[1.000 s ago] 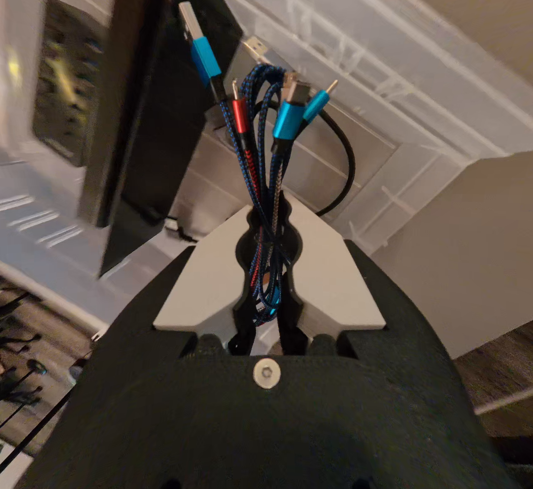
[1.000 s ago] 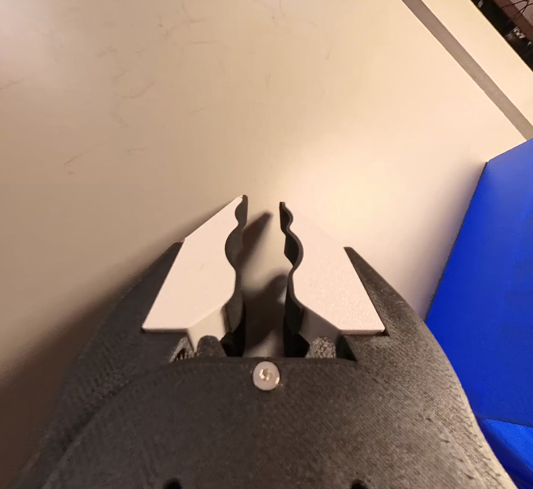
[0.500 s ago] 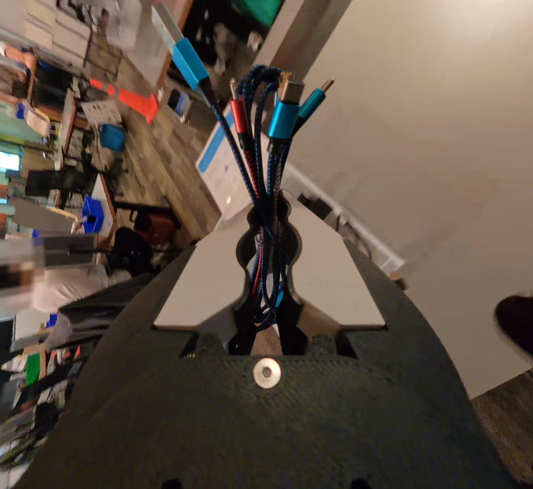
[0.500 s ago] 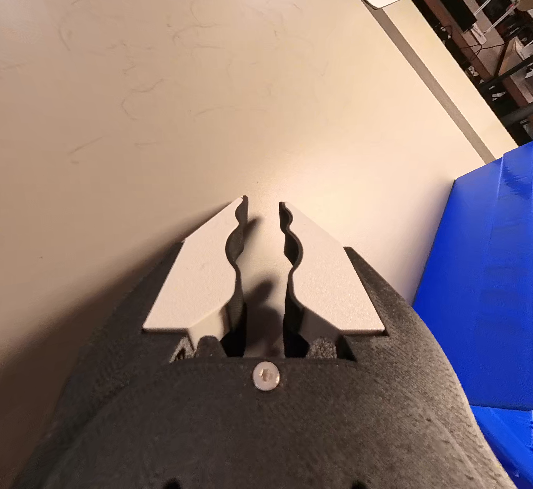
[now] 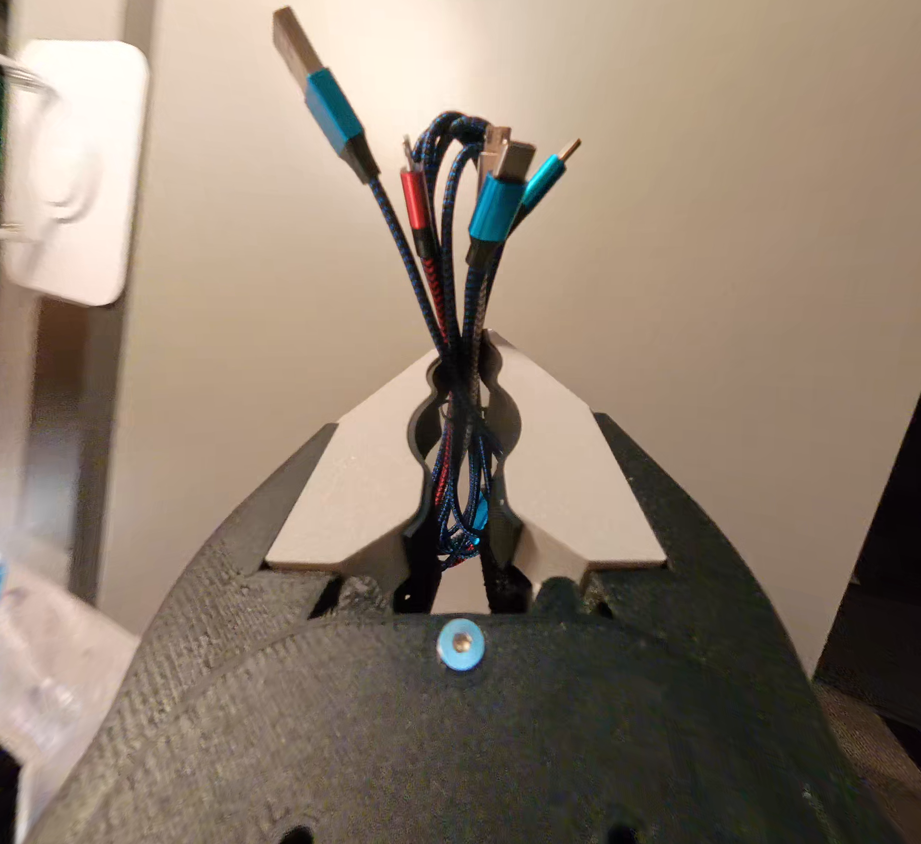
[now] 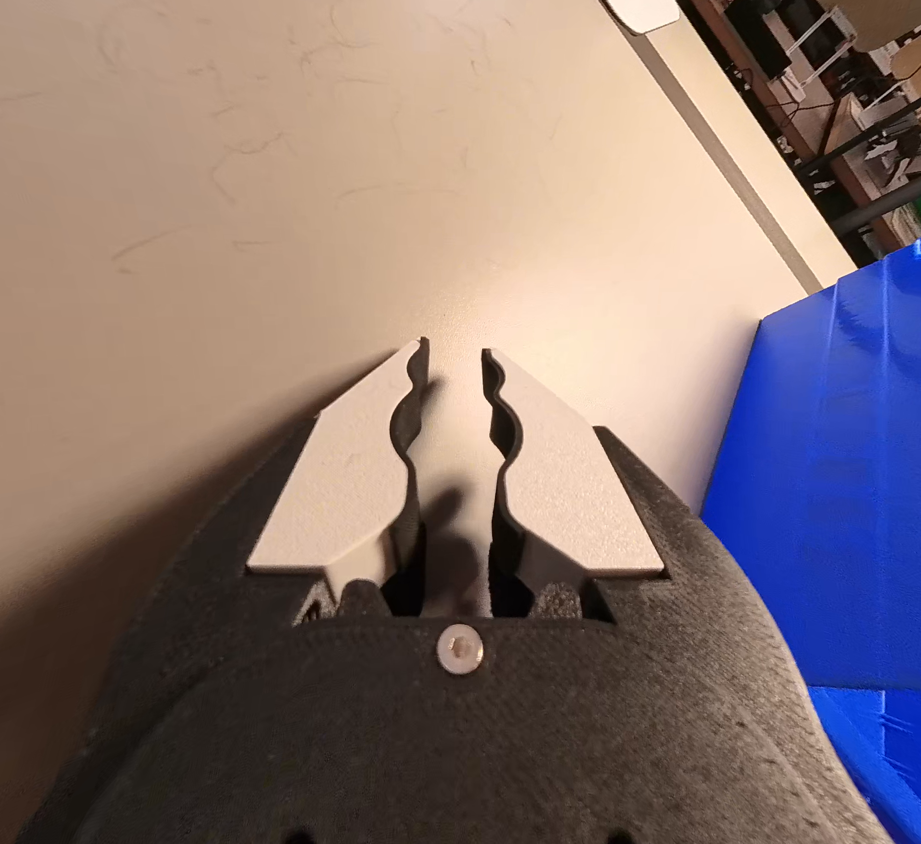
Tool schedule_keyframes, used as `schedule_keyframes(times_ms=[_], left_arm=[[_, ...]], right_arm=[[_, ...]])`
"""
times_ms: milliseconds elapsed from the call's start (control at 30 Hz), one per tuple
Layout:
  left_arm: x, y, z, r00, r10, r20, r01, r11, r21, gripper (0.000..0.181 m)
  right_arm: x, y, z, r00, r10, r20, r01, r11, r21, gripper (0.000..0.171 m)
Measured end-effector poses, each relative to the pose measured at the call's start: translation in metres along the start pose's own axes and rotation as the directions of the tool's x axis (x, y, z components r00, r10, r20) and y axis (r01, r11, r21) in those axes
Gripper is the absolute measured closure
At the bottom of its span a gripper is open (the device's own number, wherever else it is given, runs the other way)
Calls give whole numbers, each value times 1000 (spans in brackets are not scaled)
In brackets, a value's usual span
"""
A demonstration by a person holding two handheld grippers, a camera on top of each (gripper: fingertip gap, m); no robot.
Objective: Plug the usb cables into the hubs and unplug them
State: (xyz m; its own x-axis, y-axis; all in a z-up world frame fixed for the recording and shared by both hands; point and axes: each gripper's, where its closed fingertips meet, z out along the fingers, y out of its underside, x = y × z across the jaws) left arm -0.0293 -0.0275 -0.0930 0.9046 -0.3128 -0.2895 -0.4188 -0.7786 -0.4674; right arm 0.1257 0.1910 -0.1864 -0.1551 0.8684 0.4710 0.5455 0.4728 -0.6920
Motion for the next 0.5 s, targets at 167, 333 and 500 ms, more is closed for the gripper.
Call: schedule_keyframes(times_ms=[167, 333, 500], left_arm=[[30, 12, 68, 988, 1, -155, -16, 995, -96, 168], [41, 23, 95, 977, -23, -213, -4, 992, -126, 165], [39, 12, 96, 975, -78, -207, 77, 997, -13, 141]], right_arm=[[0, -1, 0, 1000, -21, -15, 21, 1000, 5, 152], [-1, -1, -1, 999, -37, -26, 37, 999, 8, 153], [-1, -1, -1, 999, -40, -28, 40, 999, 9, 153]])
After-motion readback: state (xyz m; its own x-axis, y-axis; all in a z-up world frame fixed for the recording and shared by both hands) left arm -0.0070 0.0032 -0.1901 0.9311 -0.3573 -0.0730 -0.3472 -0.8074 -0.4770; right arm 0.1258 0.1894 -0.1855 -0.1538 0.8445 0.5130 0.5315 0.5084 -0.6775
